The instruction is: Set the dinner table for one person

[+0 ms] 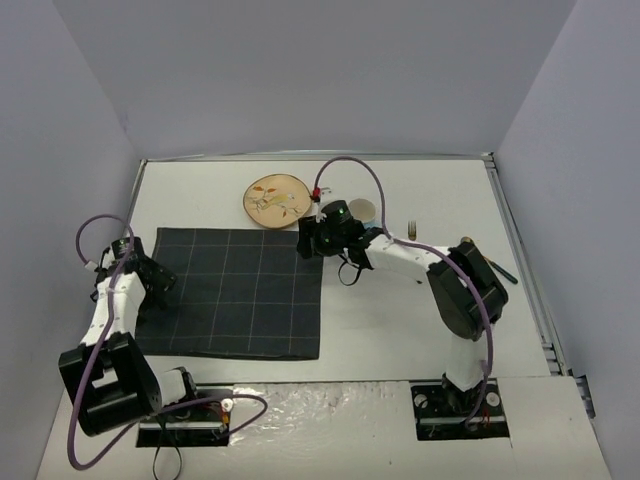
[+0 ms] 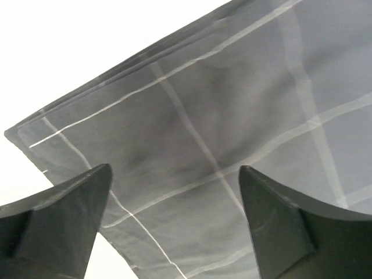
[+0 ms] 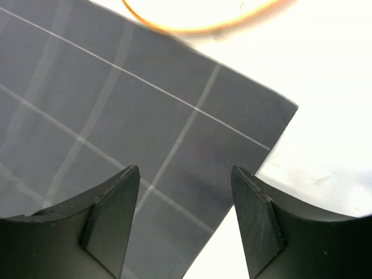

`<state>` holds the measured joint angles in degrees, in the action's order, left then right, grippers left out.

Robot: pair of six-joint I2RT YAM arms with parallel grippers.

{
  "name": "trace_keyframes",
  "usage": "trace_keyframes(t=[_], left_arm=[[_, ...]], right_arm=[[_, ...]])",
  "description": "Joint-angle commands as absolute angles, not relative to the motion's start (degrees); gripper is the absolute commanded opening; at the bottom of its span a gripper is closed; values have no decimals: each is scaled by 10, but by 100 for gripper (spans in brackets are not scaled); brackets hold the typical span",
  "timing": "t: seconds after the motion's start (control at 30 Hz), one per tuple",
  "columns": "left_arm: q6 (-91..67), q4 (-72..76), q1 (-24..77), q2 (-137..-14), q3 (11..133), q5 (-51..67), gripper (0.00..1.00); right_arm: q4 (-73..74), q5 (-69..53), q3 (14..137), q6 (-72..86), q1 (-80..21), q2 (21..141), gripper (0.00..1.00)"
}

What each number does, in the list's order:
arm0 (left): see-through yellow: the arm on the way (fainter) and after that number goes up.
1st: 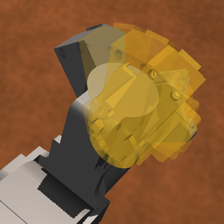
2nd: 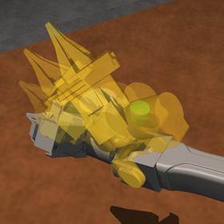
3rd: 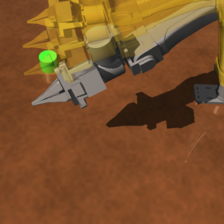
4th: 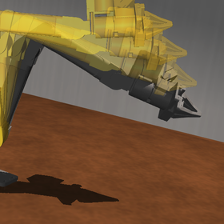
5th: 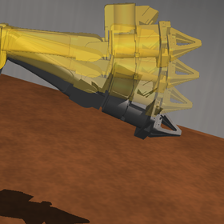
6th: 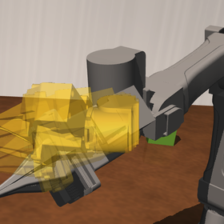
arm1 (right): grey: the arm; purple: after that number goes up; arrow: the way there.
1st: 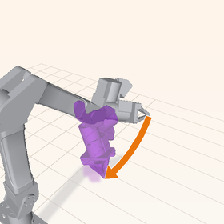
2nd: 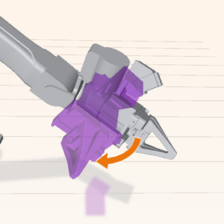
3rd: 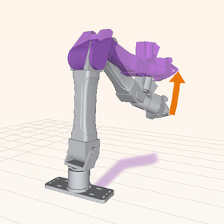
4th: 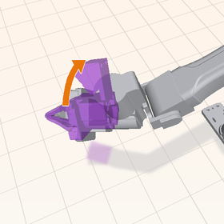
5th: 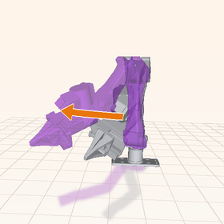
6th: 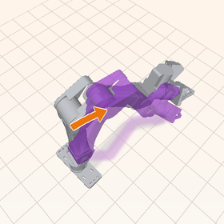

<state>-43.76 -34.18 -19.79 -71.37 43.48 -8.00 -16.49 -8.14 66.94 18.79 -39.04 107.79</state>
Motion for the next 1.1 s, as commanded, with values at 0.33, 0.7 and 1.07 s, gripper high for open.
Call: trace_keyframes(t=[0.33, 0.7, 1.07], left_arm=[[-327, -211, -58, -634, 540, 109, 97], [-430, 7, -20, -788, 583, 198, 97], [-506, 106, 26, -1014, 722, 230, 97]], right_arm=[[-177, -15, 659, 218, -393, 808, 80], [-164, -18, 541, 251, -374, 653, 98], [-137, -6, 496, 240, -369, 544, 100]])
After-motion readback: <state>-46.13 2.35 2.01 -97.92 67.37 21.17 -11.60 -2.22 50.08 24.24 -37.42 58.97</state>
